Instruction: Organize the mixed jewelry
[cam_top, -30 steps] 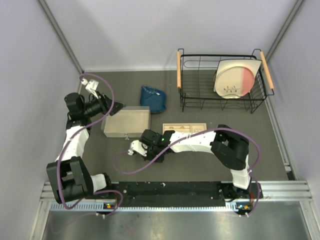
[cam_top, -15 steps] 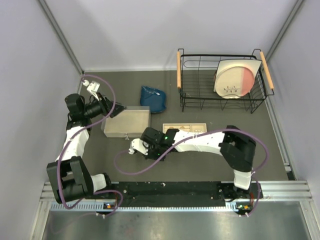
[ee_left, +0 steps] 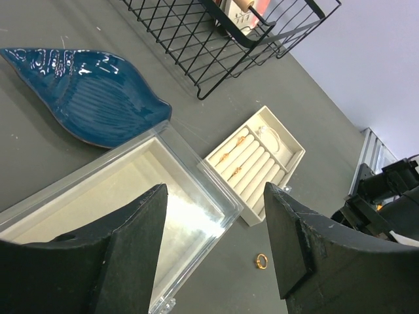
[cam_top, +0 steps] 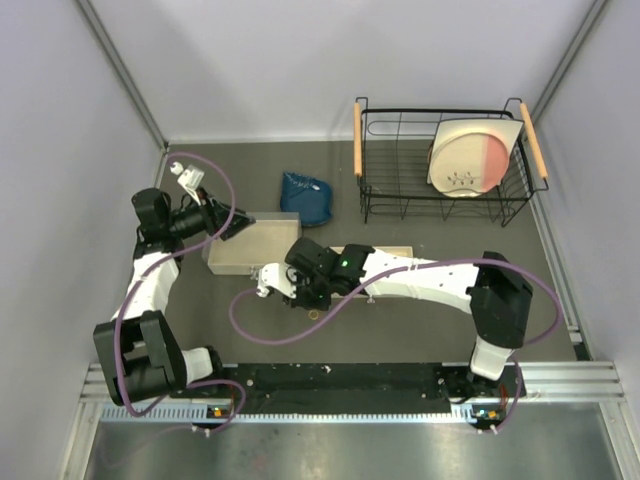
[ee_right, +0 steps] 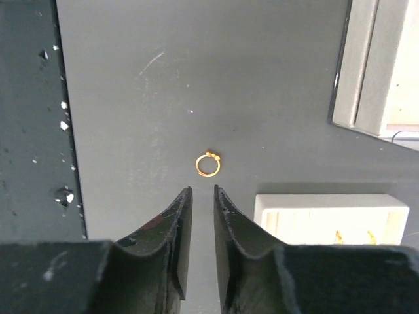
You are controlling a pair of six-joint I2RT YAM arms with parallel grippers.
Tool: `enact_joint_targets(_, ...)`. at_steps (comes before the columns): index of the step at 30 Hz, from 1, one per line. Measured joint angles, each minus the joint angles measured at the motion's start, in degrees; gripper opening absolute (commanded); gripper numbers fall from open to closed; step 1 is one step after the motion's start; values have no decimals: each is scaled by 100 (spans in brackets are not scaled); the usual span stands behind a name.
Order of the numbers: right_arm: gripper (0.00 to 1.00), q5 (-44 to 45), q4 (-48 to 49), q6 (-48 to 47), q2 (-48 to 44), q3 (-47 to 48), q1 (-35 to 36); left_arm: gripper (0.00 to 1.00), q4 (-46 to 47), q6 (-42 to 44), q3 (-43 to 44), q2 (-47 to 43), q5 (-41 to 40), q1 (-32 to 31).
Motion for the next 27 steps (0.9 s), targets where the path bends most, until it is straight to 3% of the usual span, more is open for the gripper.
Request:
enact_joint_targets(15,29,352,649,-2015,350,-638,2,66,-273,114,278,365,-92,31)
enact_joint_targets(27,29,260,817,-2498,883,-638,17,66,-378,142,291,439,-157,48)
